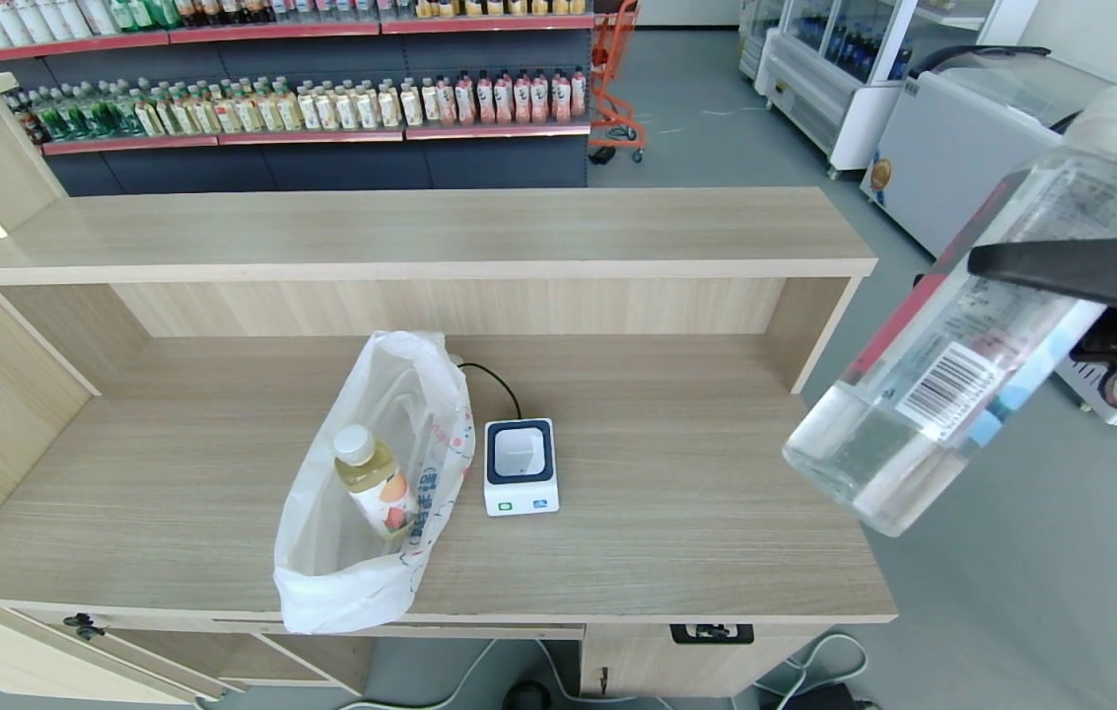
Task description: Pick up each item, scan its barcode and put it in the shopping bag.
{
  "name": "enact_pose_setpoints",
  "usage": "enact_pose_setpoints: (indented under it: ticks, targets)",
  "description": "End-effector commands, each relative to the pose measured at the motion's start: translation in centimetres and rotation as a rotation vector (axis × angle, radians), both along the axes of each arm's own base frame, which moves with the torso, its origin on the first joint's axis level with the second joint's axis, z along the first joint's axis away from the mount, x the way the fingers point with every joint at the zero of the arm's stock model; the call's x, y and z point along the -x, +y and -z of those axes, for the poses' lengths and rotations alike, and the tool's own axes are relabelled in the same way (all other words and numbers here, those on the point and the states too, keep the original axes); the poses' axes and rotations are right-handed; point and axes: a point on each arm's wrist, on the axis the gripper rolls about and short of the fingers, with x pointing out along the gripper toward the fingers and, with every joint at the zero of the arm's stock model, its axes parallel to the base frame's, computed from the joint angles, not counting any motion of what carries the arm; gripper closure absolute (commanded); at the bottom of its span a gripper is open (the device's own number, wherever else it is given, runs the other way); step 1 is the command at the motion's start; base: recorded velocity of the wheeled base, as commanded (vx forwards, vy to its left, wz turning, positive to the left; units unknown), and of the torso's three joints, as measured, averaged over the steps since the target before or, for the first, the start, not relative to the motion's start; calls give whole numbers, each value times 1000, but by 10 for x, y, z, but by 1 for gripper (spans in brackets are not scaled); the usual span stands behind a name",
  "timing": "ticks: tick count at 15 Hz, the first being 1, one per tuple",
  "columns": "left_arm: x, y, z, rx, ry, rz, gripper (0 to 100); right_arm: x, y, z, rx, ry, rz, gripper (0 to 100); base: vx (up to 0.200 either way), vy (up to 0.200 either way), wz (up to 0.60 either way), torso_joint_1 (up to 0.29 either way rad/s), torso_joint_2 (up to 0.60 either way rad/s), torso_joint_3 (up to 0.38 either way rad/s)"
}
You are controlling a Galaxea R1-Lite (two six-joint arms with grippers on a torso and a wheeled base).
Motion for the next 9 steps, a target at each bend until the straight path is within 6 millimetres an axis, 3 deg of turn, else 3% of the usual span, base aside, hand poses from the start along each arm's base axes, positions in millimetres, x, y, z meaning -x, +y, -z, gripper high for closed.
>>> enact_pose_setpoints:
  ticks: [1,5,9]
  targets:
    - [0,0,0,0,2,0,100,32,2,-16,-25,-80,-86,100,0,0,0,0,0,0]
    - [0,0,0,0,0,0,100,51,6,-24,-51,-55,-234,100,0,0,0,0,0,0]
    - [0,0,0,0,0,0,100,56,7,-27,-52,-60,-294,100,0,0,0,0,0,0]
